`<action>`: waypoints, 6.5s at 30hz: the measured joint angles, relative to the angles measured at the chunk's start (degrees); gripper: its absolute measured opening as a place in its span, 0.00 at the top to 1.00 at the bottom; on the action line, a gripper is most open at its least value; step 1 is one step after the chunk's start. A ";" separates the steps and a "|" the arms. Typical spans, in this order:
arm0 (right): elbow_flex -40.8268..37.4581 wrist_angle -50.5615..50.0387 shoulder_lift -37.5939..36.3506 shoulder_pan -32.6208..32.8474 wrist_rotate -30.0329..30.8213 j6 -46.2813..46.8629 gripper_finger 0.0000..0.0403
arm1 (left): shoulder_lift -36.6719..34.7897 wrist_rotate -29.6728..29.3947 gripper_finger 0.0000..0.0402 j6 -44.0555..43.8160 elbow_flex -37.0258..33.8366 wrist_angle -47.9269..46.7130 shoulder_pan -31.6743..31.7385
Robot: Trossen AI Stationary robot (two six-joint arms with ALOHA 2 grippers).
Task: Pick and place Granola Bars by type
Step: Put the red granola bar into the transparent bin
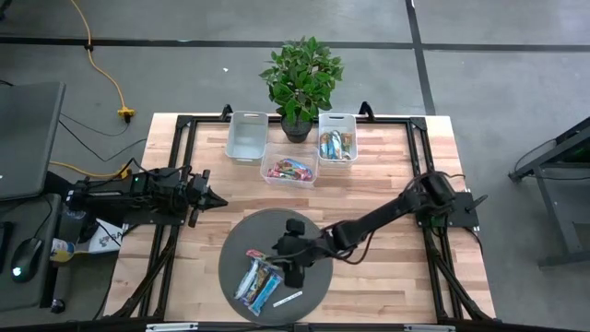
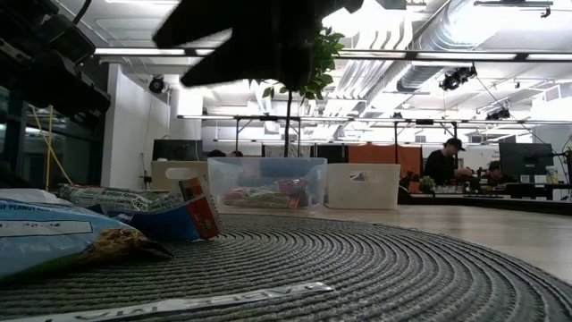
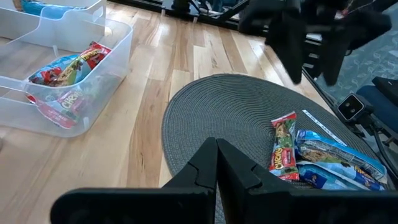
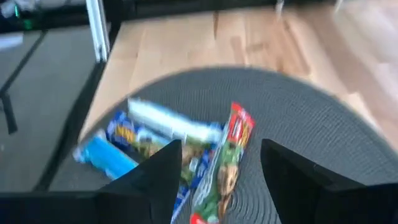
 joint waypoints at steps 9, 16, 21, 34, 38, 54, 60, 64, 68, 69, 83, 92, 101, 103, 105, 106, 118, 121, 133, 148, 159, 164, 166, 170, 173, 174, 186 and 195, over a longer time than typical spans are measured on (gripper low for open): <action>0.01 -0.02 4.28 0.33 -0.35 -0.70 0.48 | 0.01 0.04 1.00 -0.01 0.00 0.00 -0.02; 0.01 0.68 7.10 0.37 -0.60 -0.54 0.47 | -0.01 0.15 1.00 0.01 0.00 0.00 0.00; 0.01 2.03 8.60 0.44 -0.26 -0.54 0.47 | 0.01 0.33 1.00 -0.01 0.00 0.02 0.00; 0.01 1.77 9.06 0.70 0.82 -0.91 0.47 | -0.01 0.24 1.00 0.00 0.00 0.02 0.00; 0.01 1.71 9.54 0.70 0.72 -0.93 0.47 | 0.00 0.22 1.00 -0.01 0.00 0.01 -0.01; 0.01 3.44 11.56 0.56 -0.08 -1.28 0.49 | -0.01 0.02 1.00 -0.01 0.00 0.00 0.00; 0.01 3.35 11.68 0.57 -0.49 -1.41 0.55 | -0.01 0.02 1.00 0.00 0.00 0.00 -0.02; 0.01 3.85 11.67 0.55 -0.53 -1.40 0.61 | 0.01 0.04 1.00 -0.01 0.00 0.00 -0.02; 0.01 4.11 11.67 0.55 -0.63 -1.41 0.69 | -0.01 0.04 1.00 -0.01 0.00 0.00 -0.01; 0.01 4.27 11.67 0.55 -0.75 -1.41 0.71 | 0.00 0.04 1.00 0.01 0.00 0.00 0.00; -0.01 4.14 10.35 0.57 -0.95 -3.82 0.85 | -0.01 0.09 1.00 -0.01 0.00 0.00 -0.02; -0.01 4.41 5.40 -0.54 1.82 -7.99 0.85 | 0.01 0.35 1.00 -0.01 0.00 0.02 -0.02; 0.01 3.35 -1.49 -2.83 8.75 -9.94 0.86 | 0.00 0.25 1.00 0.00 0.00 0.00 -0.01; 0.01 1.90 -3.10 -3.33 10.88 -10.00 0.86 | -0.01 0.22 1.00 -0.01 0.00 0.02 0.00; 0.01 0.18 -4.73 -3.96 13.35 -9.79 0.86 | -0.01 0.20 1.00 0.01 0.00 0.00 0.00; 0.01 -1.25 -5.55 -4.28 14.50 -9.73 0.86 | 0.01 0.18 1.00 -0.01 0.00 0.00 0.00; 0.04 -21.93 -13.22 -10.15 17.10 -14.88 0.86 | 0.01 0.02 1.00 -0.01 0.00 0.00 0.00; 0.04 -25.85 -14.20 -11.96 15.17 -20.80 0.86 | 0.00 0.03 1.00 0.00 0.00 0.00 -0.01; 0.06 -35.09 -14.45 -21.93 14.01 -33.15 0.86 | 0.01 0.07 1.00 -0.01 0.00 0.00 0.00; 0.04 -34.01 -13.54 -35.69 -12.95 -42.44 0.86 | 0.00 0.24 1.00 -0.01 0.00 0.00 0.00; 0.04 -27.74 -9.80 -37.62 -19.72 -41.79 0.86 | 0.00 0.19 1.00 0.00 0.00 0.00 0.00; -0.01 -25.42 -6.57 -37.13 -19.54 -41.44 0.86 | -0.01 0.20 1.00 0.01 0.00 0.00 -0.02; -0.01 -24.39 -5.68 -37.13 -18.30 -40.38 0.86 | -0.01 0.20 1.00 -0.01 0.00 0.02 -0.02; -0.03 -23.01 -4.71 -37.41 -15.63 -38.03 0.86 | -0.01 0.19 1.00 0.00 0.00 0.00 0.00; -0.03 -22.30 -4.14 -37.92 -16.79 -37.94 0.86 | -0.01 0.17 1.00 -0.01 0.00 0.02 0.00; -0.03 -22.02 -3.77 -38.09 -17.30 -37.83 0.86 | 0.00 0.16 1.00 0.00 0.00 0.00 -0.02; -0.03 -20.88 -1.75 -38.05 -15.38 -35.03 0.86 | 0.00 0.13 1.00 -0.01 0.00 0.00 -0.01; -0.03 -20.99 -1.76 -38.01 -16.07 -35.02 0.71 | -0.01 0.13 1.00 0.00 0.00 0.00 0.00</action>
